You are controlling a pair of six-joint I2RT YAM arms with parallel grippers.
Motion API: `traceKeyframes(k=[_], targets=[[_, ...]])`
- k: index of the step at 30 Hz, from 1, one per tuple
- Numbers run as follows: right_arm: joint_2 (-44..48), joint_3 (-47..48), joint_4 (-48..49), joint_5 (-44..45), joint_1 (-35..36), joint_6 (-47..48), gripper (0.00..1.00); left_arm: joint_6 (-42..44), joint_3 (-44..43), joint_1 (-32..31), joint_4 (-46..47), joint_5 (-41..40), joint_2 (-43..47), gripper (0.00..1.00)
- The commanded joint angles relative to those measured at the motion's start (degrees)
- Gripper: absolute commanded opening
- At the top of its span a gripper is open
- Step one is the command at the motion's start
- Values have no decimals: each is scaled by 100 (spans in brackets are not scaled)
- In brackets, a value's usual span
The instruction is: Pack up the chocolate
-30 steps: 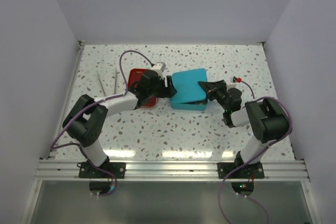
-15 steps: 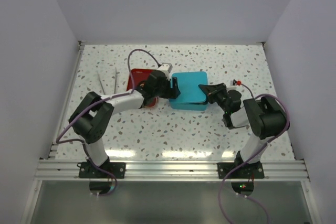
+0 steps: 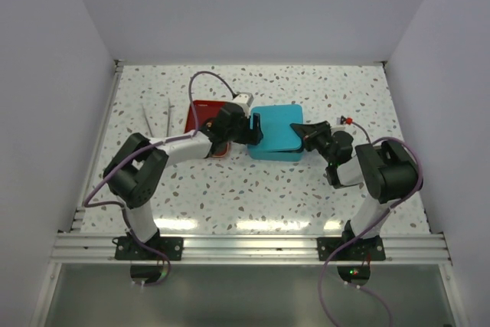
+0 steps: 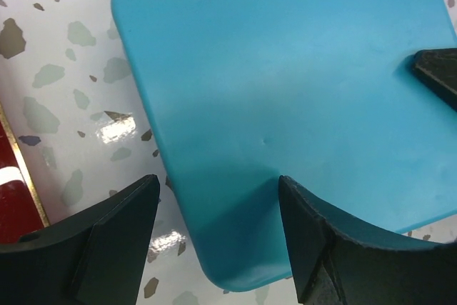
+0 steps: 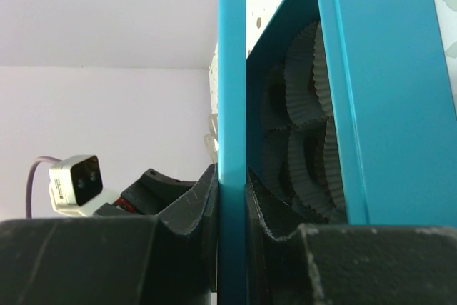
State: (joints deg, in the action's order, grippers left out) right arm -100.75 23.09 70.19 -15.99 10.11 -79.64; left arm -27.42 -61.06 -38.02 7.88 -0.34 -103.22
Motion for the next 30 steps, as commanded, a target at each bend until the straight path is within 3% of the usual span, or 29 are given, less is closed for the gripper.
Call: traceKeyframes(k=[1,3,6,9,10,20,25,30], targets=[[170,-24,30,8,-53,159,10,26,-82,-21,520,508,-93,73],[231,-24,-32,8,-53,185,13,-18,-38,-21,609,701,-110,73],[275,-15,-94,-1,-53,229,25,-44,-20,-21,610,746,-146,73],[301,-24,-129,-1,-53,255,27,-97,6,-21,601,763,-181,73],[319,-24,-137,-1,-53,264,34,-106,32,-13,662,816,-181,73],[380,-50,-190,-1,-70,300,64,-158,-29,-12,724,921,-181,73],[591,-50,-427,8,-97,387,73,-167,-29,-21,733,930,-207,73],[968,29,-963,34,-106,685,73,-167,-55,-13,733,930,-225,73]])
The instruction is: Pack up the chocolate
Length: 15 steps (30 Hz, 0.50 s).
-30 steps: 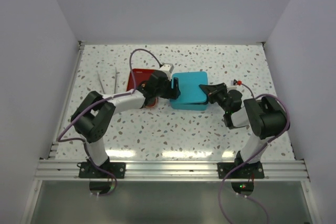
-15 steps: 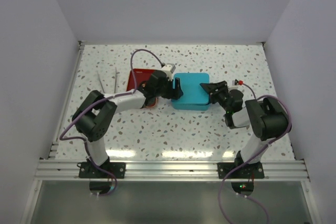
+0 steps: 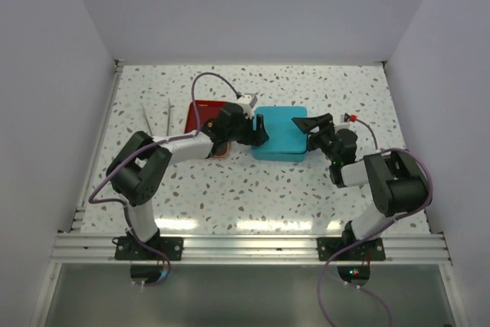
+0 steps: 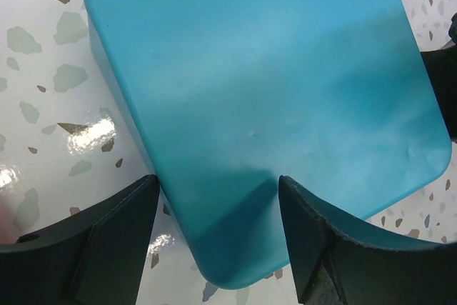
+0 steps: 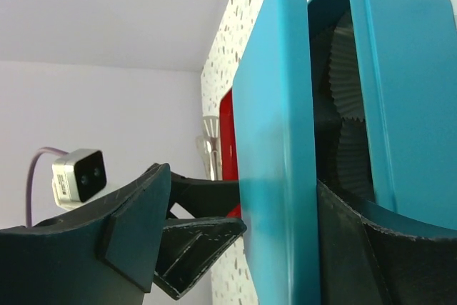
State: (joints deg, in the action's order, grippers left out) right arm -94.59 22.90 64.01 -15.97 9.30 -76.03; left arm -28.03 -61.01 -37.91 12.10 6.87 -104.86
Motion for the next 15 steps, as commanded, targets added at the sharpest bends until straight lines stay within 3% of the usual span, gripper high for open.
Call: traceKeyframes(k=[1,7,15], targets=[[431,57,-545,67,-25,369,73,-106,-68,-23,293,209,-70,73],[915,224,-1425,164,-42,844,76,-97,-112,-23,249,192,-105,73],[1117,286,-1900,313,-69,1151,79,-62,-148,-23,197,174,-96,73]])
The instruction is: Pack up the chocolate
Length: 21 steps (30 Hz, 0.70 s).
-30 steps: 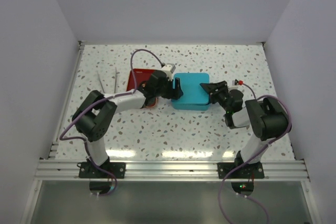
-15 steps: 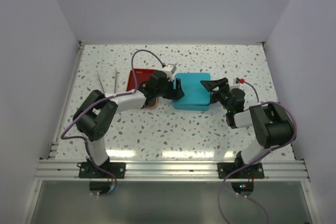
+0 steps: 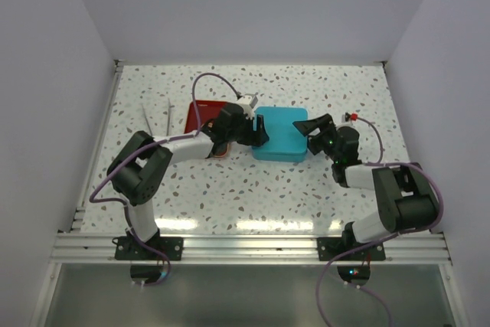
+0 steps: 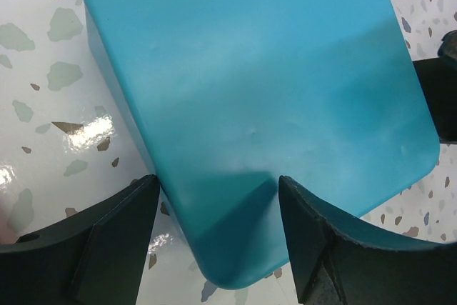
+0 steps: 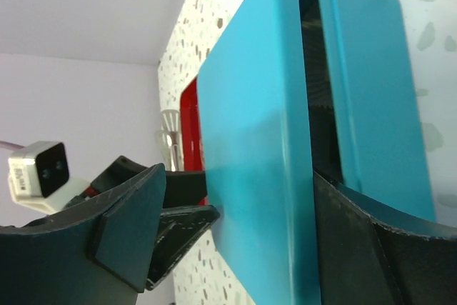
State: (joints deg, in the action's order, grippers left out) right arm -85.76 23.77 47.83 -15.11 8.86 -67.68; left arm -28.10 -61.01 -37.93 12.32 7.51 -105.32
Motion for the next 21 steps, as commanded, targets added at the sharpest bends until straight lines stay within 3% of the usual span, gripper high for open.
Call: traceKeyframes(k=[1,21], targets=[[261,190,-388,246,-42,343,79,-56,-156,-21,166,111,-50,73],[806,304,-1285,544,-201,914,80,67,-271,-30,25,119,-86,73]])
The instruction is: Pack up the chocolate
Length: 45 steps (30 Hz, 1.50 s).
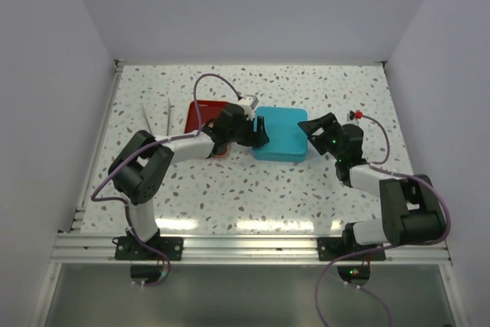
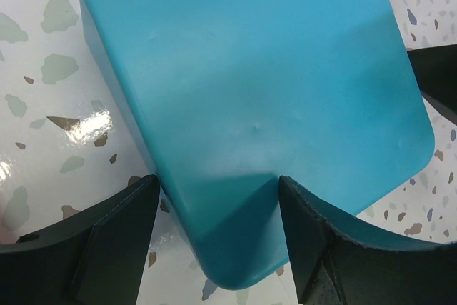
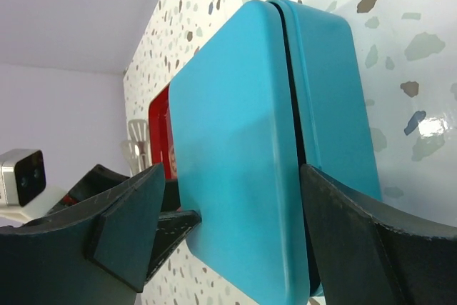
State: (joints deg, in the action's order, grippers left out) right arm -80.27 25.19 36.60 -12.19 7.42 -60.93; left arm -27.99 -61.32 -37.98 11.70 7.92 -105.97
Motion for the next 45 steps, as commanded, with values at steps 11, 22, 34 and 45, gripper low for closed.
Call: traceKeyframes(k=[11,22,34,45], targets=[[565,285,-777,436,-127,617,81,92,-249,-17,43,60,24,73],[618,530,-1699,735,-127,1153,80,92,-354,-26,-1,34,33,73],[196,891,-2077,779,-127,1461,79,180,-627,-26,-221,-36,-125,73],[-120,1058,-2289,797,-118,1698,77,188,-653,-17,-318,-133,-187,73]])
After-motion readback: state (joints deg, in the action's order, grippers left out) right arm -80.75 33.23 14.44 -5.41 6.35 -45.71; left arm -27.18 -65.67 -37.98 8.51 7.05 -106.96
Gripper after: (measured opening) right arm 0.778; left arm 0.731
